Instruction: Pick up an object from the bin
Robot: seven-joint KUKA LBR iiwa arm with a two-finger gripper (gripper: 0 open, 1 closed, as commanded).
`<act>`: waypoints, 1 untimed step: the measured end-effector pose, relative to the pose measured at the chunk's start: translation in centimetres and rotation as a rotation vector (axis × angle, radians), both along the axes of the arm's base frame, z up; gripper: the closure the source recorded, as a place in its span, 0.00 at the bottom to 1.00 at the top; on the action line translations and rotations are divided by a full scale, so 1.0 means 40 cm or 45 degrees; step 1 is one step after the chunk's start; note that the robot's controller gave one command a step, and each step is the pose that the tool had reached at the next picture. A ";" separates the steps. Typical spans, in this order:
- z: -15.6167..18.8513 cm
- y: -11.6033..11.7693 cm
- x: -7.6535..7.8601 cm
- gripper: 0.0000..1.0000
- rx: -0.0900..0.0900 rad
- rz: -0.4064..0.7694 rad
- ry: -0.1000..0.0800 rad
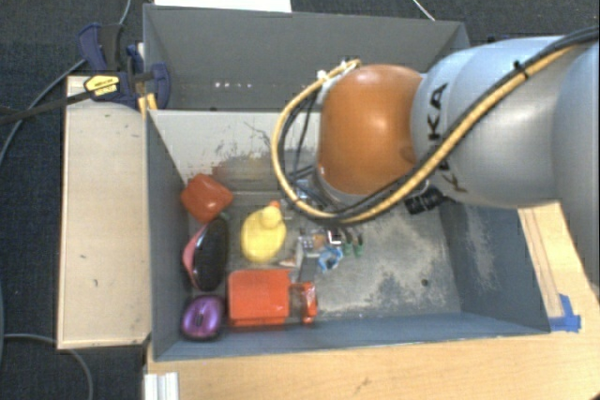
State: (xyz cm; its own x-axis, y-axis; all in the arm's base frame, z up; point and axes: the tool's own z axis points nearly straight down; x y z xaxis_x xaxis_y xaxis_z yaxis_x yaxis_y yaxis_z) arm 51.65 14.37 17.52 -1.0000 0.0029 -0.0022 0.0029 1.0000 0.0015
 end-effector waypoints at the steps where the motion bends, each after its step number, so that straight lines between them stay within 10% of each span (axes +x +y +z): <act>1: -0.198 -0.012 -0.033 0.00 0.000 0.112 0.001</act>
Offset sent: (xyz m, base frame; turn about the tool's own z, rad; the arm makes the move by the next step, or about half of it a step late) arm 0.0263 0.0003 -0.0879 -0.4145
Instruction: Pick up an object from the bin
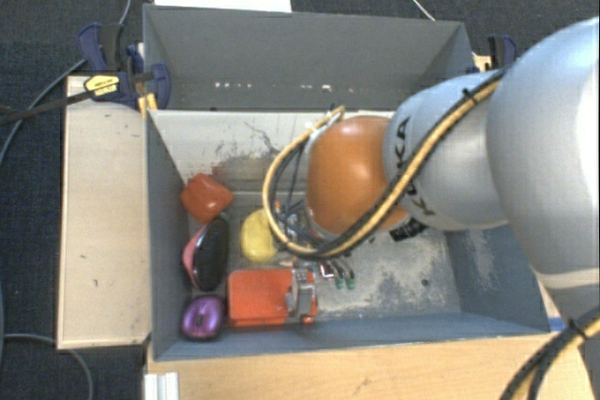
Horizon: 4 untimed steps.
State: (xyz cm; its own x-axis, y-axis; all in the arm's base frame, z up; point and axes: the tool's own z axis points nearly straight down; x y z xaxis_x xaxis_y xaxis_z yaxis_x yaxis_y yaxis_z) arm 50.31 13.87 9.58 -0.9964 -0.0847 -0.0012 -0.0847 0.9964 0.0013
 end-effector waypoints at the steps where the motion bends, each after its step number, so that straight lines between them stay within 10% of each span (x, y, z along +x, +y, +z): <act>1: -0.011 0.017 0.109 1.00 0.004 0.410 -0.019; 2: -0.011 0.017 0.109 1.00 0.004 0.408 -0.019; 4: 0.358 0.044 0.068 1.00 0.004 0.442 -0.017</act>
Offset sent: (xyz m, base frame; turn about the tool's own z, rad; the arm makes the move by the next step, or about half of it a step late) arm 0.0000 0.0000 0.0000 0.0000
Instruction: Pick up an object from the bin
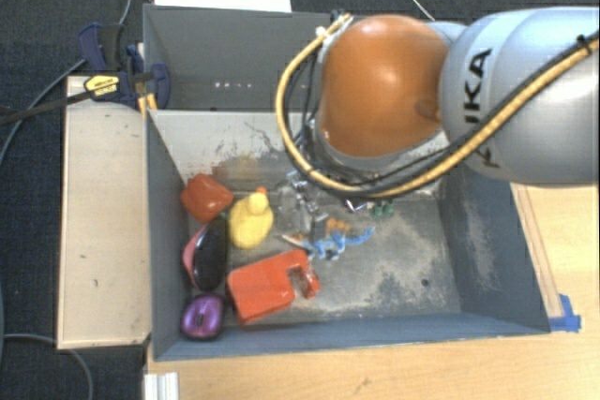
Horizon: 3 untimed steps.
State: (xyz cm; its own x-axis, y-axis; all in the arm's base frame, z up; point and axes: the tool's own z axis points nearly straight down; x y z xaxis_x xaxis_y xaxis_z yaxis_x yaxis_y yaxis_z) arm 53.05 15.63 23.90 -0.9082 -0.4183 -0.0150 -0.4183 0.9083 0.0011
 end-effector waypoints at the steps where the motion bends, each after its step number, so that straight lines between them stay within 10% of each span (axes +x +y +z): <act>1: -0.038 -0.080 -0.133 0.00 0.008 -0.302 -0.006; 2: -0.038 -0.080 -0.133 0.00 0.008 -0.304 -0.006; 3: -0.200 0.047 -0.115 0.00 0.006 -0.045 -0.018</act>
Offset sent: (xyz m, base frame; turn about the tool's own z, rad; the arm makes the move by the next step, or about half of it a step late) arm 0.0000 0.0000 0.0000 0.0000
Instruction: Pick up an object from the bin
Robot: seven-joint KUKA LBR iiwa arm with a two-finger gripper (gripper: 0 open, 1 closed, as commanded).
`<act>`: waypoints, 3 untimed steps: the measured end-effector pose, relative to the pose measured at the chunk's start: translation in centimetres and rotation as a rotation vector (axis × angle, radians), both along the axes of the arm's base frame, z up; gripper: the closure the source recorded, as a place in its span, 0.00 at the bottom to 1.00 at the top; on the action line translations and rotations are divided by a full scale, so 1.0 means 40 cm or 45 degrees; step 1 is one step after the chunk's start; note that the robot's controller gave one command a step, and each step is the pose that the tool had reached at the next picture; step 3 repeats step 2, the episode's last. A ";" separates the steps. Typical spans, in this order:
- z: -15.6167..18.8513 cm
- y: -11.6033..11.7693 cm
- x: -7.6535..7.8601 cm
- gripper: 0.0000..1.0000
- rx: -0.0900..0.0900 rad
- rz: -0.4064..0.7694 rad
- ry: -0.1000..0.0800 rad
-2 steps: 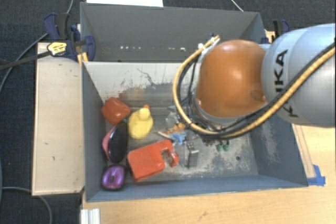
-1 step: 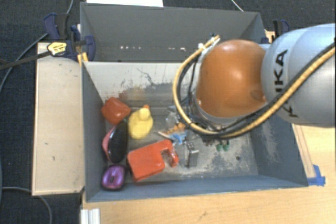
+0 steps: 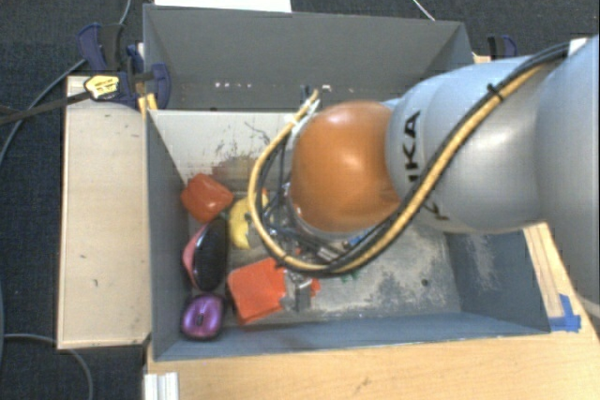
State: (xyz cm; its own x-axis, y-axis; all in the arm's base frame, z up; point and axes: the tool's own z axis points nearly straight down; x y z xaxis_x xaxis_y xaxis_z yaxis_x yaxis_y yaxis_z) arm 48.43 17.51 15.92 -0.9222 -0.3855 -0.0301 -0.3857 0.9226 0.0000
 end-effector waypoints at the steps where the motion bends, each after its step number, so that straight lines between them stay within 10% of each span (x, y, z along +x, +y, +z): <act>1: -0.109 -0.020 0.128 0.00 -0.006 0.239 -0.001; 2: -0.217 -0.101 0.075 1.00 -0.004 0.244 -0.015; 3: -0.217 -0.101 0.075 1.00 -0.004 0.244 -0.015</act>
Offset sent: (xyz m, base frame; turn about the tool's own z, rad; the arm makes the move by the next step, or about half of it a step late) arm 0.0273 -0.0405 -0.0892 -0.1984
